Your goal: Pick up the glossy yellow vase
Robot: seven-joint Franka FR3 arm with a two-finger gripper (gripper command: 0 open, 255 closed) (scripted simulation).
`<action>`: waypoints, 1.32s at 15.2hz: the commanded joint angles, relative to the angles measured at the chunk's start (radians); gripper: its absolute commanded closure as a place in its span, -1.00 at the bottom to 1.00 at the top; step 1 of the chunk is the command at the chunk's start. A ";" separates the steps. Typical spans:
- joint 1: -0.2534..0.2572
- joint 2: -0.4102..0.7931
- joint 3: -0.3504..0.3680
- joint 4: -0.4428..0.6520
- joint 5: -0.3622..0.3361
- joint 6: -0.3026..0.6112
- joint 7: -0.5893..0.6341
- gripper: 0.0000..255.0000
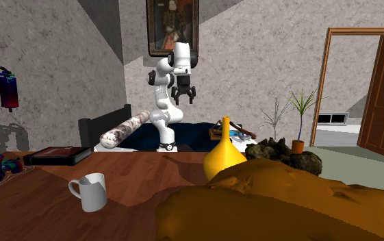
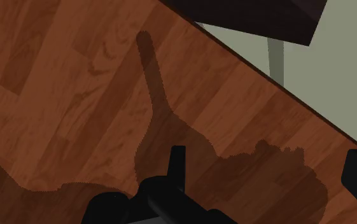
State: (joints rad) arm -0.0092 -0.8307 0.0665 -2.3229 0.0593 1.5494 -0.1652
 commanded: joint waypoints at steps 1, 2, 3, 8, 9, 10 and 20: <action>0.000 0.000 0.000 0.000 0.000 0.000 0.000 -1.00; -0.001 0.037 0.000 0.019 0.000 0.022 -0.003 -1.00; -0.001 0.075 0.001 0.038 0.001 0.043 -0.005 -1.00; -0.003 0.263 0.004 0.157 0.002 0.128 -0.016 -1.00; -0.004 0.300 0.004 0.184 0.002 0.141 -0.018 -1.00; -0.004 0.338 0.005 0.213 0.002 0.153 -0.020 -1.00; -0.002 0.718 0.015 0.574 -0.005 0.202 -0.031 -1.00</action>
State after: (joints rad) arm -0.0126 -0.1542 0.0790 -1.7907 0.0557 1.7487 -0.1974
